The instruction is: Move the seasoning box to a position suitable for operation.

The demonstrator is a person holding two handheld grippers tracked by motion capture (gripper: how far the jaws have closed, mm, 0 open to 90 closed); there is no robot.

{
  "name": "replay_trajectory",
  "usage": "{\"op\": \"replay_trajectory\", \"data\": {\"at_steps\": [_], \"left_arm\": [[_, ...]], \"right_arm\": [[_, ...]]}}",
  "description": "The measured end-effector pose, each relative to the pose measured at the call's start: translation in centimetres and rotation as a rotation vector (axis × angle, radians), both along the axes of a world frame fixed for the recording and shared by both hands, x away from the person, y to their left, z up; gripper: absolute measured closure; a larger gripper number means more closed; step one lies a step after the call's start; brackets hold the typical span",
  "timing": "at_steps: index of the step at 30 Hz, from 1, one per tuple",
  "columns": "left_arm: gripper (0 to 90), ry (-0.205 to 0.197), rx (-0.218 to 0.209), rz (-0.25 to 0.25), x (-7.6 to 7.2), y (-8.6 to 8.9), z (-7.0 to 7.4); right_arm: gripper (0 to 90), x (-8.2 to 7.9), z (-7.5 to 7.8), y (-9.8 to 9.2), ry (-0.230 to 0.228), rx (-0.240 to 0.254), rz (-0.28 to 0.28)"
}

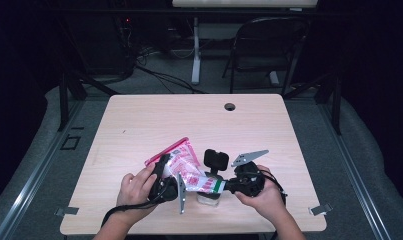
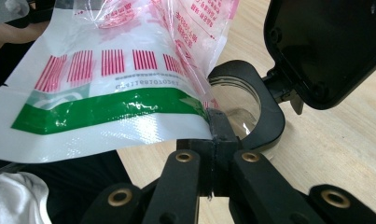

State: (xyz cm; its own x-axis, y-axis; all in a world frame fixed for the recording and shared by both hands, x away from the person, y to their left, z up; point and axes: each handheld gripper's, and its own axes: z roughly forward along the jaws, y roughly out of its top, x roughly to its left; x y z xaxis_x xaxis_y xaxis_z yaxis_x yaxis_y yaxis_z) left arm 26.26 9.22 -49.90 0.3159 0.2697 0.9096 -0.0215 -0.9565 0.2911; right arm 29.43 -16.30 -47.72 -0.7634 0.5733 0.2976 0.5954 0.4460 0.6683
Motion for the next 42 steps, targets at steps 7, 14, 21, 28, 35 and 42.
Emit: {"op": "replay_trajectory", "data": {"at_steps": [7,14,21,28,35,42], "left_arm": [[61.5,-0.009,0.009,-0.003,-0.11,-0.09,0.2],[61.5,-0.019,0.015,-0.006,-0.19,-0.2,0.32],[61.5,-0.035,0.017,-0.01,-0.29,-0.35,0.38],[61.5,-0.043,0.022,-0.01,-0.38,-0.44,0.41],[61.6,-0.049,0.03,-0.016,-0.46,-0.52,0.5],[61.6,-0.054,0.036,-0.018,-0.54,-0.62,0.63]], "right_arm": [[90.0,0.05,-0.09,-0.08,0.001,0.004,-0.008],[90.0,0.11,-0.14,-0.2,0.002,0.004,-0.012],[90.0,0.18,-0.18,-0.32,0.004,0.004,-0.014],[90.0,0.24,-0.27,-0.38,0.005,-0.001,-0.016],[90.0,0.34,-0.46,-0.41,0.007,-0.004,-0.019],[90.0,0.37,-0.53,-0.46,0.007,-0.004,-0.027]]}}
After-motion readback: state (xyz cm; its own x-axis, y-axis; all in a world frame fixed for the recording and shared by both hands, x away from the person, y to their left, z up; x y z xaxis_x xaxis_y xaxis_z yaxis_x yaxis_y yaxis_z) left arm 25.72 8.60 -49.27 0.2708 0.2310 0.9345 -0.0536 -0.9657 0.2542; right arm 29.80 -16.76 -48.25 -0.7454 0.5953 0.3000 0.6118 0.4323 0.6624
